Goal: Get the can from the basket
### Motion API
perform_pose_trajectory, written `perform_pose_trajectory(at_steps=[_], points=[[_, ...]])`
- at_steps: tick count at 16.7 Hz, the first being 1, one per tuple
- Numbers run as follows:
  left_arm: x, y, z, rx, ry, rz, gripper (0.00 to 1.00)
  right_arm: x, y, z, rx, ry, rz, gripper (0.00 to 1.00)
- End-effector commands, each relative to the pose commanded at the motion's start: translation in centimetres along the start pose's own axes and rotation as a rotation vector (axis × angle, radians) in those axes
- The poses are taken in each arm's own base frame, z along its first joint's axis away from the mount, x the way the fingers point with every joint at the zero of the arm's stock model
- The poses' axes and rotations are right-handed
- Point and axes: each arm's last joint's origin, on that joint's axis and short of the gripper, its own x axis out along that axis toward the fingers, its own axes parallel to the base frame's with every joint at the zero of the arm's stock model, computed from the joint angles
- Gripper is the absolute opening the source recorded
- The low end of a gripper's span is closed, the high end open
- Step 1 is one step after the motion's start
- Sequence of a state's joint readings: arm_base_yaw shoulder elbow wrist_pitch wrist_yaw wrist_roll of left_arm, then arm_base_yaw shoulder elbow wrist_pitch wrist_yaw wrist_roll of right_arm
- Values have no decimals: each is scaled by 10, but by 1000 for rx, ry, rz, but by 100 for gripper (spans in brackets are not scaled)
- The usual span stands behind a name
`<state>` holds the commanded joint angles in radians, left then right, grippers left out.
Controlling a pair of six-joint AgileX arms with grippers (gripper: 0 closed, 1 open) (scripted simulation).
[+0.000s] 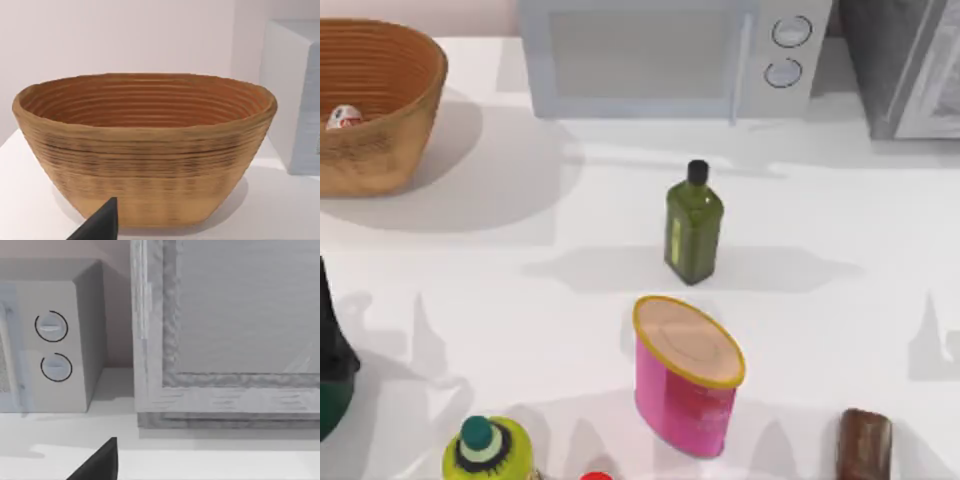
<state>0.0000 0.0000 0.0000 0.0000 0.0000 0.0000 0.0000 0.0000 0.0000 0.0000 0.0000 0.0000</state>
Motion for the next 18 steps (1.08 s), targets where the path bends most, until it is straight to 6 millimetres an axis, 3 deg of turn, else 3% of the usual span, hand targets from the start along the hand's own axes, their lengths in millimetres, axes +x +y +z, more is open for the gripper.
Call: perform_pose_trajectory(at_steps=[5,8,11,14,18], points=[[0,1,13,7,16,5,100,0,0,0,0,0,0,100],[1,2,45,23,69,17,100,0,0,0,0,0,0,100],[12,4,90,43,160,26,100,0,0,0,0,0,0,100],[37,7,138,62,286,27,100,0,0,0,0,0,0,100],[99,14,192,78,499,19,100,0,0,0,0,0,0,100]])
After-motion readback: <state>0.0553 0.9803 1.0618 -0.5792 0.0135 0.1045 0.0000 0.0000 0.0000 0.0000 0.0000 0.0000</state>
